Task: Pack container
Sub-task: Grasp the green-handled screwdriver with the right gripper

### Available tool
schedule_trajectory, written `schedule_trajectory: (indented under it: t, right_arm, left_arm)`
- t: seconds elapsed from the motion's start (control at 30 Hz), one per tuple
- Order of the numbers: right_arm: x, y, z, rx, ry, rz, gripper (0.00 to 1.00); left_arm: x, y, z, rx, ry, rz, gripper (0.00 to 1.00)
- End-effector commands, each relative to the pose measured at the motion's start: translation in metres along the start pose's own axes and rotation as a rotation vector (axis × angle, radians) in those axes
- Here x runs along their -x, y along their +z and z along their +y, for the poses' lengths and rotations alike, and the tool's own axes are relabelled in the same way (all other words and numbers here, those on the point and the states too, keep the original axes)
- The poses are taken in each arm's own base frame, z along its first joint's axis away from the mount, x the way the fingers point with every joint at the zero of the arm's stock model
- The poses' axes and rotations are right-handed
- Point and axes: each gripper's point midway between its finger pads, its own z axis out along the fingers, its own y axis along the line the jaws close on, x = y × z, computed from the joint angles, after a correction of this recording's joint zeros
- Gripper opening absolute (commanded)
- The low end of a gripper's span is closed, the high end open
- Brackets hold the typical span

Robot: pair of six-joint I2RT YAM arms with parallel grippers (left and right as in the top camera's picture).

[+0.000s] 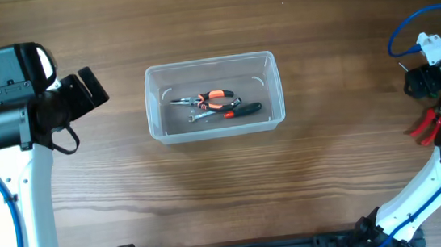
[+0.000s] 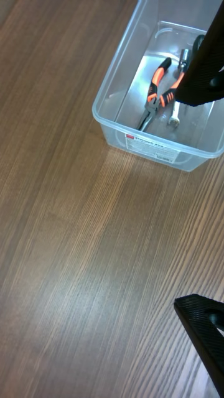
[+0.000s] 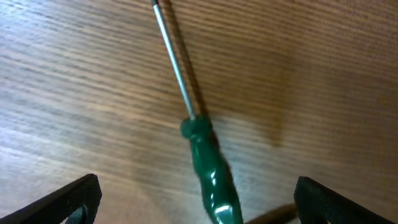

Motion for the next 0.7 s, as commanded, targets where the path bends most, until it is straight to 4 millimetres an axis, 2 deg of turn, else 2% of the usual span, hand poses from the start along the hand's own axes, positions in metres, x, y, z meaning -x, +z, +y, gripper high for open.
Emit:
schedule_trajectory:
  t: [0.0,0.2,0.37,0.43,0.57,0.67]
  right_arm:
    - [-0.005,0.011,0.001,0.013,-0.042,0.019,1.00]
    - [-0.009,0.030,0.008,0.060,-0.035,0.038,0.99]
    - [-0.009,0.034,0.011,0.075,-0.034,0.035,0.98]
    - [-0.009,0.035,0.010,0.074,-0.034,0.033,0.93]
    - [-0.009,0.035,0.010,0.073,-0.034,0.033,0.75]
    - [-0.006,0.035,0.012,0.083,-0.032,0.019,0.66]
  left_arm:
    - [0.000,0.001,0.000,-0.005,-0.025,0.004,1.00]
    - [0.000,0.001,0.000,-0.006,-0.033,0.004,1.00]
    - [0.000,0.001,0.000,-0.005,-0.033,0.005,1.00]
    - [0.000,0.001,0.000,-0.005,-0.033,0.006,1.00]
    - [0.000,0.001,0.000,-0.005,-0.033,0.006,1.00]
    - [0.000,0.001,0.000,-0.005,-0.033,0.006,1.00]
